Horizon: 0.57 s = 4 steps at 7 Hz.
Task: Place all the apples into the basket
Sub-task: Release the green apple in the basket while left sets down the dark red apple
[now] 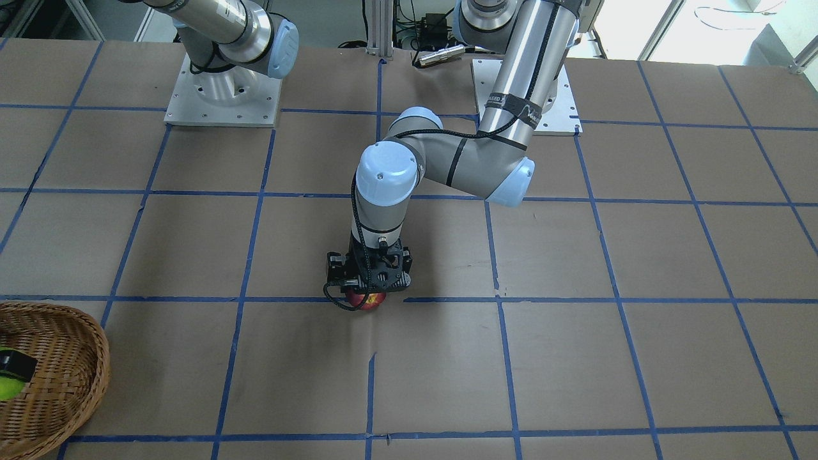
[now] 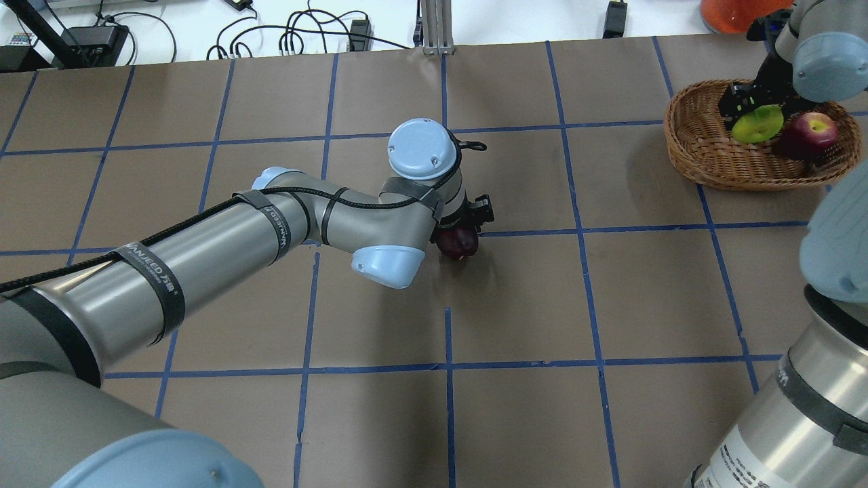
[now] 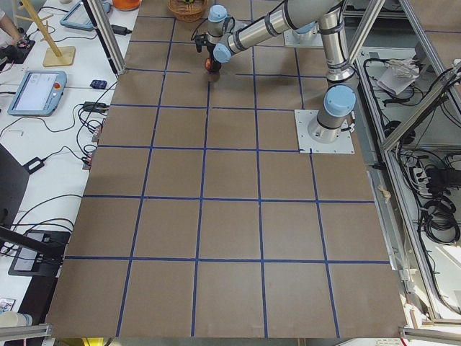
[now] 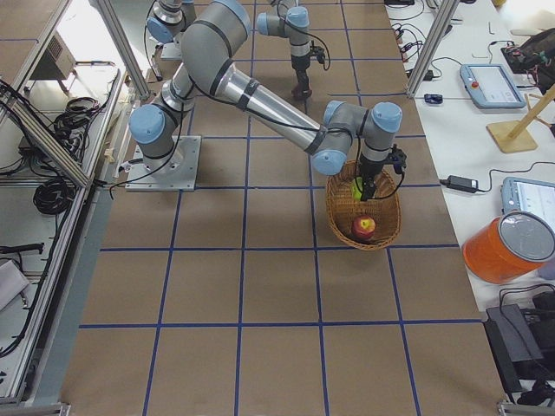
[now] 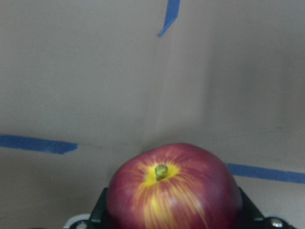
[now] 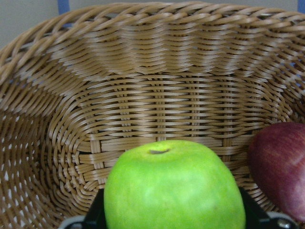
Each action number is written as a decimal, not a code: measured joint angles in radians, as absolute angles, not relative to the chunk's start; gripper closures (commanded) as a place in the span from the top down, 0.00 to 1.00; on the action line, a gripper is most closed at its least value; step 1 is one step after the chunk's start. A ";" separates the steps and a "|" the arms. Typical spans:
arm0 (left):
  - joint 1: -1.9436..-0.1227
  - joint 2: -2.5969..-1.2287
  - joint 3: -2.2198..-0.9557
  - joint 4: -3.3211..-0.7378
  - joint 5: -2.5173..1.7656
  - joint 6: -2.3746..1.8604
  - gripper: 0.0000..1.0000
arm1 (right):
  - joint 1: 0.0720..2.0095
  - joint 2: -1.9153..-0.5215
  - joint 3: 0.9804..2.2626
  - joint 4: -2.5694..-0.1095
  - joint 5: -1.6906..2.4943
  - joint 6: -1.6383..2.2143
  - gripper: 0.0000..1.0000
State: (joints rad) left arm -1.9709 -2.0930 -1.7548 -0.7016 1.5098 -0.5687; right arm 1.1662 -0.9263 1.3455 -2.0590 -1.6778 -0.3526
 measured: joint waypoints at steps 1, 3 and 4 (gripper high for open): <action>-1.958 -2.079 -1.758 -0.715 1.513 -0.544 1.00 | 1.153 -0.909 1.347 -2.080 -1.679 -0.354 0.96; -1.901 -1.986 -1.755 -0.835 1.520 -0.443 1.00 | 1.136 -0.894 1.345 -2.085 -1.678 -0.353 1.00; -1.858 -1.905 -1.740 -0.969 1.523 -0.378 1.00 | 1.133 -0.902 1.344 -2.074 -1.678 -0.352 1.00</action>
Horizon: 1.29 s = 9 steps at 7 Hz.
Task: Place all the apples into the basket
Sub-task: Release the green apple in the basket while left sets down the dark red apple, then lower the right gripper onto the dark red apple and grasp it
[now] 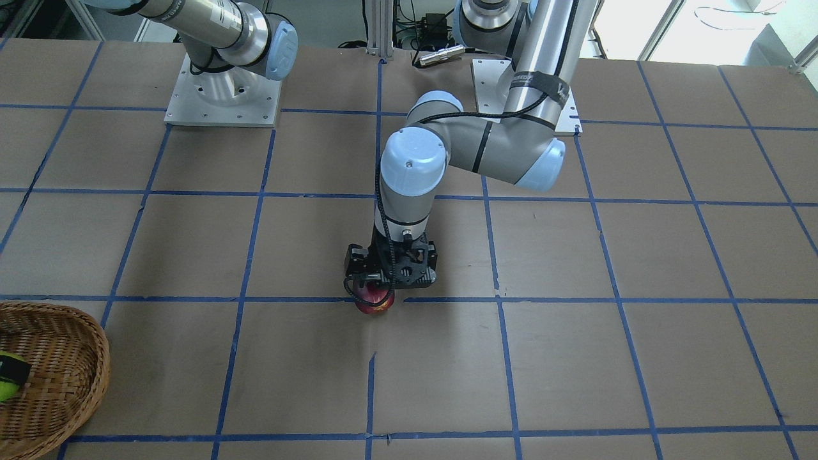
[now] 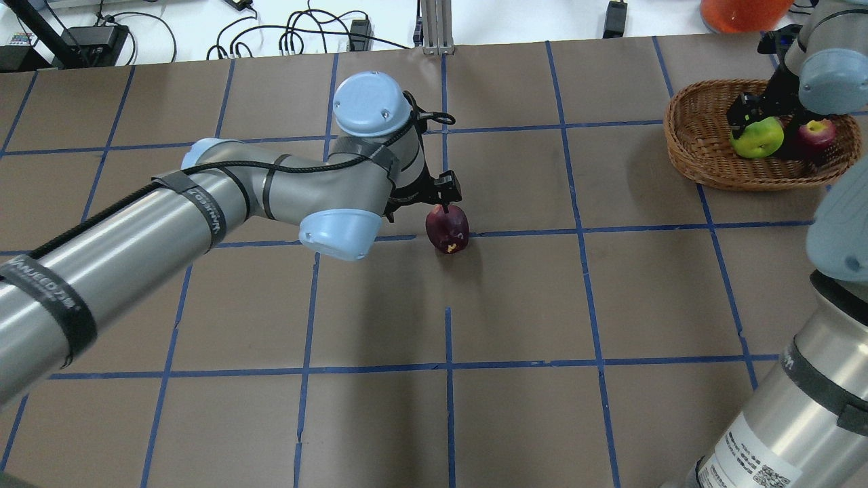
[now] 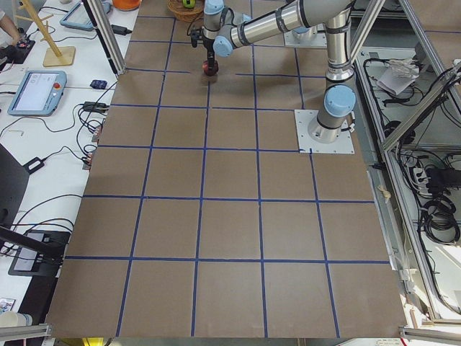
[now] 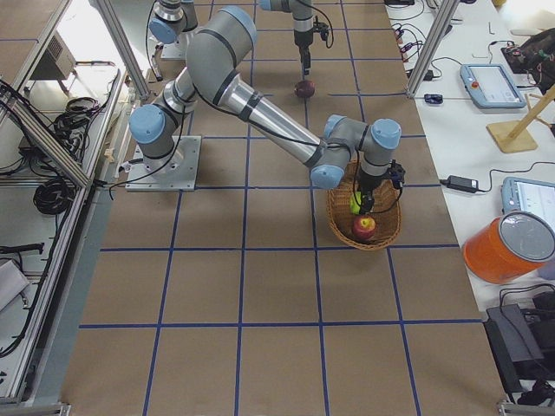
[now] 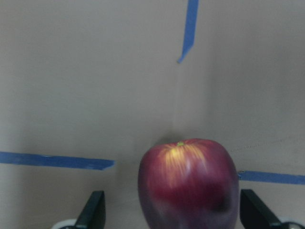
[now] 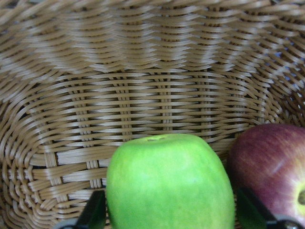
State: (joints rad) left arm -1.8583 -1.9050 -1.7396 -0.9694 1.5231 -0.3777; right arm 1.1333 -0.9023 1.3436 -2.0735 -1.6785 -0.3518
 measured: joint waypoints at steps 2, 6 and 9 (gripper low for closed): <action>-1.780 -1.726 -1.695 -1.269 1.558 -0.289 1.00 | 1.150 -0.983 1.336 -1.947 -1.654 -0.349 1.00; -1.629 -1.554 -1.635 -1.481 1.583 -0.042 1.00 | 1.456 -1.139 1.337 -1.696 -1.539 -0.222 0.97; -1.595 -1.539 -1.608 -1.600 1.585 -0.034 1.00 | 1.762 -1.138 1.372 -1.682 -1.532 -0.150 1.00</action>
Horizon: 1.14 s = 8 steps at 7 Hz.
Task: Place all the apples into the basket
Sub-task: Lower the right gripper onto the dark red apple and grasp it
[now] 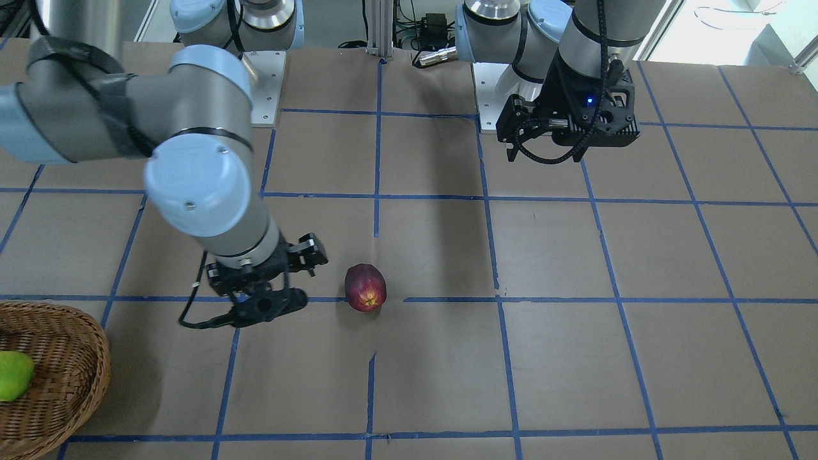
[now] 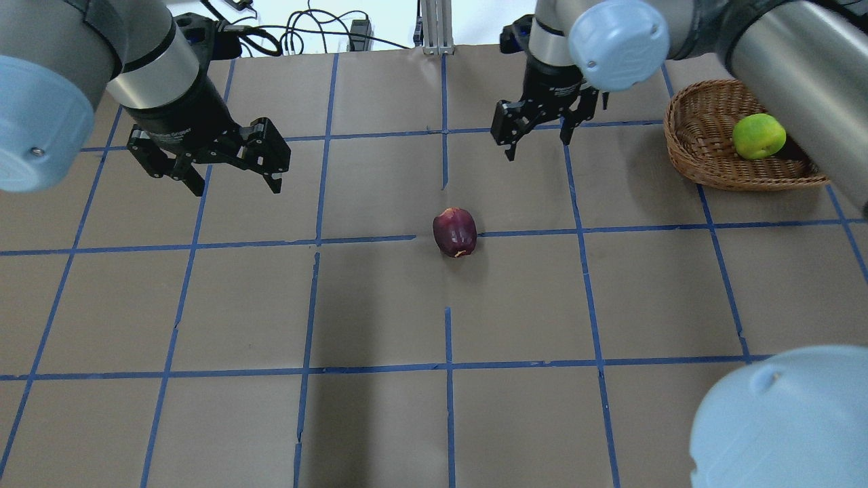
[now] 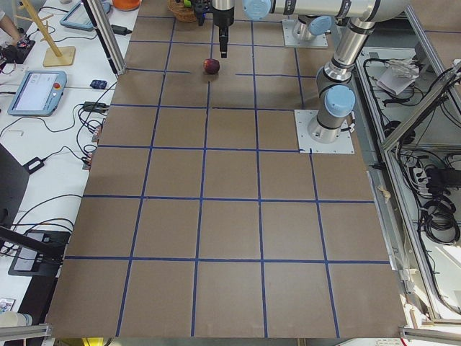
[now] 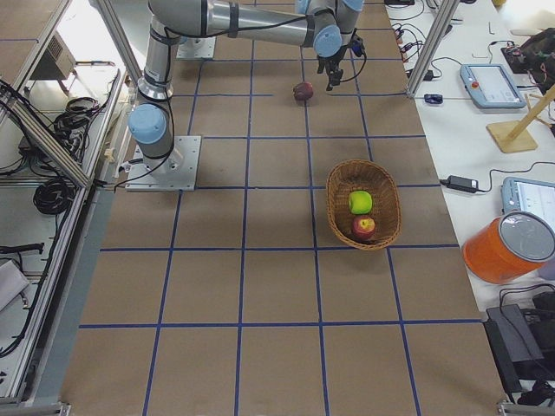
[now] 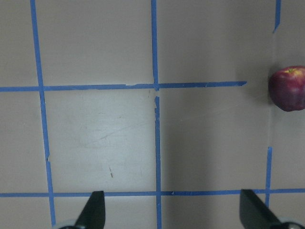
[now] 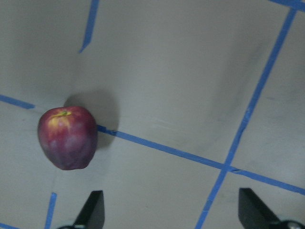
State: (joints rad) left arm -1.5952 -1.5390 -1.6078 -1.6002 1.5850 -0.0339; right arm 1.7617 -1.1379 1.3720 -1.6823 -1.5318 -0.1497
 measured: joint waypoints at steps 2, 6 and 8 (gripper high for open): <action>-1.593 -1.536 -1.608 -1.602 1.582 -0.038 1.00 | 1.856 -1.124 1.432 -1.745 -1.517 -0.088 1.00; -1.590 -1.530 -1.603 -1.545 1.585 0.006 1.00 | 1.891 -1.059 1.542 -1.966 -1.474 -0.068 1.00; -1.590 -1.526 -1.609 -1.533 1.583 0.009 1.00 | 1.894 -1.038 1.546 -1.972 -1.471 -0.071 1.00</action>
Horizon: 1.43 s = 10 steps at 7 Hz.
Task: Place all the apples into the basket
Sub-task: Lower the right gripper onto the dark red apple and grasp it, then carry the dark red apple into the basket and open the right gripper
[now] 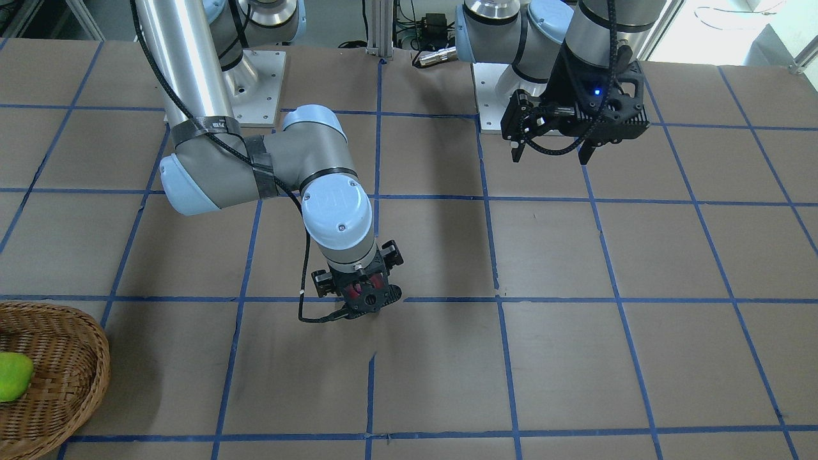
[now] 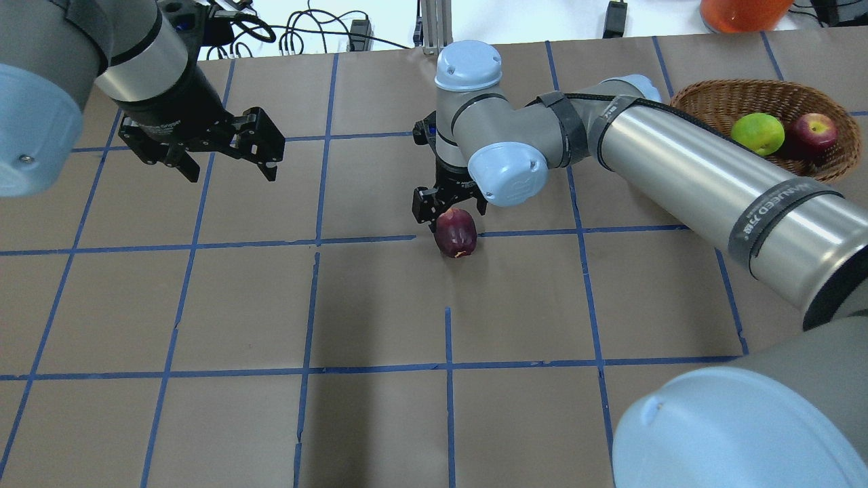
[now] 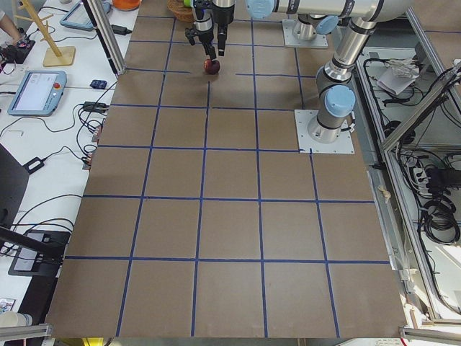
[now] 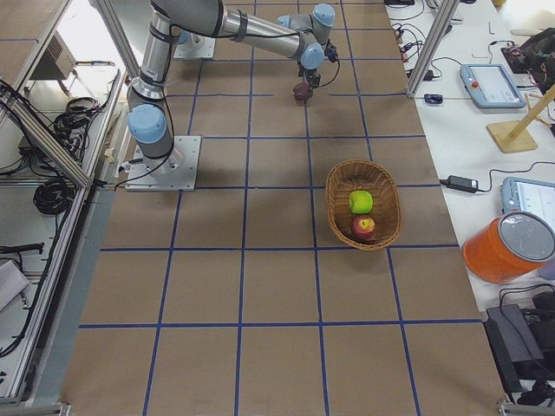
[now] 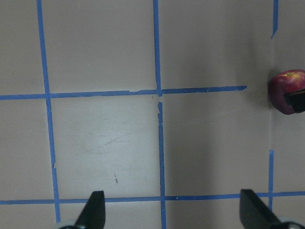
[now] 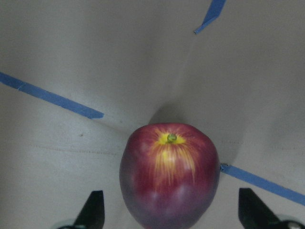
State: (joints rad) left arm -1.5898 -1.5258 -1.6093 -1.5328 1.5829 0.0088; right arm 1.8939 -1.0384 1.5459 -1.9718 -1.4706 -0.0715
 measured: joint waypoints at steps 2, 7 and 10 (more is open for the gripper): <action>-1.590 -1.524 -1.613 -1.515 1.582 0.009 1.00 | 1.895 -1.005 1.546 -1.975 -1.471 -0.069 1.00; -1.591 -1.525 -1.614 -1.505 1.582 0.000 1.00 | 1.897 -0.977 1.542 -2.029 -1.475 -0.066 0.00; -1.589 -1.525 -1.614 -1.504 1.582 0.008 1.00 | 1.816 -1.051 1.457 -1.974 -1.492 -0.068 0.00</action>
